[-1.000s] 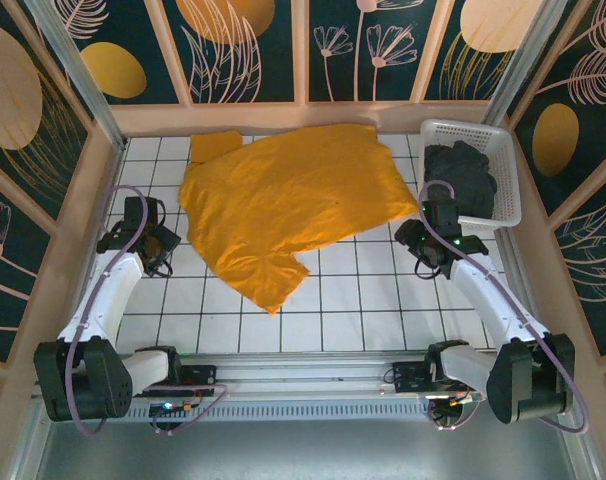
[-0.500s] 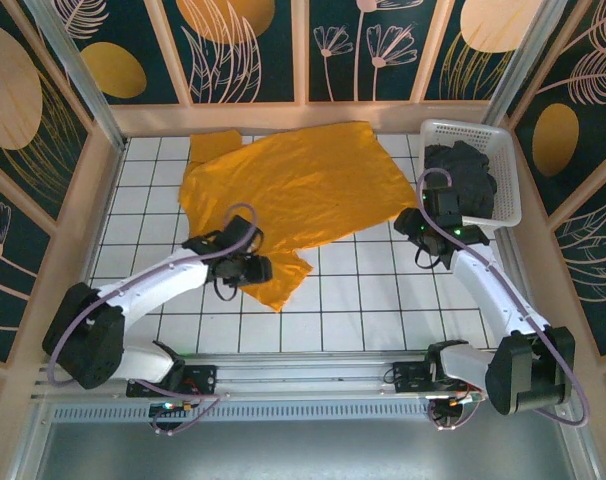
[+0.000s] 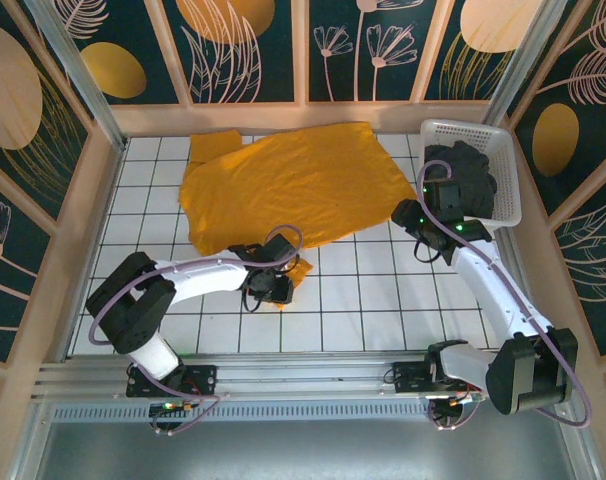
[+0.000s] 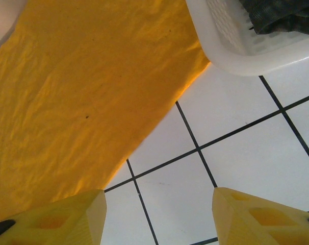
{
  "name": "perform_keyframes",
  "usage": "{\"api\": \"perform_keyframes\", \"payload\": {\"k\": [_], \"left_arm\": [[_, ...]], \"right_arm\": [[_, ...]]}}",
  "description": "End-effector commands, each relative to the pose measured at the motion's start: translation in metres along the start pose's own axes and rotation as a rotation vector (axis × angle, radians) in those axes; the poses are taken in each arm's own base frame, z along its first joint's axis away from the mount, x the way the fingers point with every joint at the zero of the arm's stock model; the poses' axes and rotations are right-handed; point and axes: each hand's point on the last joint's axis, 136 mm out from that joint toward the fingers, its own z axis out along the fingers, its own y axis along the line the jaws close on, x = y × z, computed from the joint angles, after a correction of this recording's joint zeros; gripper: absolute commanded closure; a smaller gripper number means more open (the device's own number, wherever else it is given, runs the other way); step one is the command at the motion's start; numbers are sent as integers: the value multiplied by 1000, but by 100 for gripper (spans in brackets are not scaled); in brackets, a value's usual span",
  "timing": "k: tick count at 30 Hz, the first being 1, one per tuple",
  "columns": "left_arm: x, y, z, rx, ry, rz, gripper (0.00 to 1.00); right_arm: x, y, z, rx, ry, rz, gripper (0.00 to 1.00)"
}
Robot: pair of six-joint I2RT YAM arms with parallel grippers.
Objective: Fold and stack the t-shirts
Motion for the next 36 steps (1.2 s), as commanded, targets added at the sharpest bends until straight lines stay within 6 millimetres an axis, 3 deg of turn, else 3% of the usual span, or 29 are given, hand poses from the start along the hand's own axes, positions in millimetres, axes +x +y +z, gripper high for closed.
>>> {"api": "perform_keyframes", "payload": {"k": [1,2,3,8,11,13,18,22,28,30,36], "left_arm": [[12,19,14,-78,10,-15,84],[15,28,11,-110,-5,-50,97],[18,40,7,-151,-22,-90,100],[57,108,-24,-335,-92,-355,100],[87,147,-40,-383,-119,-563,100],[96,165,-54,-377,-179,-698,100],[79,176,-100,-308,-388,-903,100],[68,171,-111,-280,-430,-930,100],[57,167,-121,-274,-458,-932,100],[54,166,-122,-278,-455,-920,100],[46,161,-120,-288,-443,-869,100]], "right_arm": [[-7,9,-11,-25,-20,-27,43],[-8,8,-11,-17,-23,-25,44],[-8,7,-10,-11,-22,-25,44],[-2,-9,3,56,4,2,44],[5,-17,14,66,28,27,44],[9,-22,20,80,43,34,44],[27,-31,36,103,115,46,46],[50,-42,45,140,195,53,49],[103,-66,64,161,336,47,48],[103,-67,73,163,334,26,49],[78,-69,83,214,248,-33,54]]}}
